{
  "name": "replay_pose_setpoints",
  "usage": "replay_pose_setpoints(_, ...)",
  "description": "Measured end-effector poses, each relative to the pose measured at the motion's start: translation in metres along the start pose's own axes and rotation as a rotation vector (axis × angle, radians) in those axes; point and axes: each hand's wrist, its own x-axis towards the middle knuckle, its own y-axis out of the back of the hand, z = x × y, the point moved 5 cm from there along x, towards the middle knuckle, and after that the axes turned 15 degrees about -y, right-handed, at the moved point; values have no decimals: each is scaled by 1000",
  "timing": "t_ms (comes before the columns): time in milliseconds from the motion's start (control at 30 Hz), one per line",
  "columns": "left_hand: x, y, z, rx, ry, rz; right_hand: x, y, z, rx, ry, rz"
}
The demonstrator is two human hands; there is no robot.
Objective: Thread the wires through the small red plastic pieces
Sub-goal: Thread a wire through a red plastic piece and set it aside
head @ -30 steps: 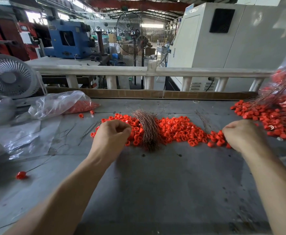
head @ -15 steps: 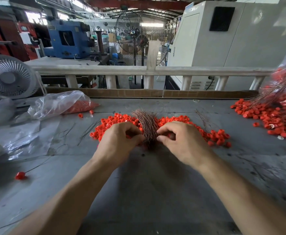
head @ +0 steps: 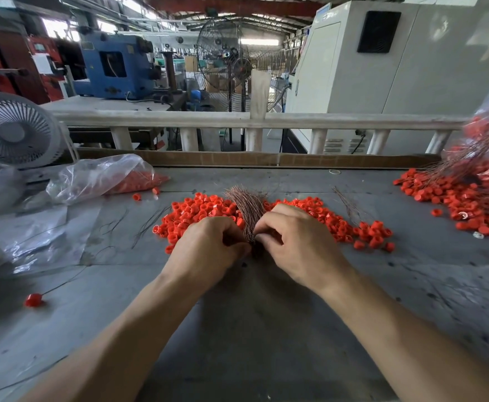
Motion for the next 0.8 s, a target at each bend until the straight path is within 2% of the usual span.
replay_pose_setpoints(233,-1,-1,5,-33,-1,30,-4,17,-5,192,76,48)
replay_pose_setpoints(367,2,10,19,-151,-116,168,-6,25,-11,266,125,102)
replay_pose_setpoints(500,0,13,35,-225,-232,191,-7,26,-14,331,138,102)
replay_pose_setpoints(567,0,15,36,-263,-232,215,-6,24,-13,418,126,86)
replay_pose_setpoints(700,2,18,30,-542,-162,291,-6,15,-6,658,-44,-72)
replay_pose_setpoints(800,3,18,30,-769,-139,330,-8,9,-5,613,-72,-154)
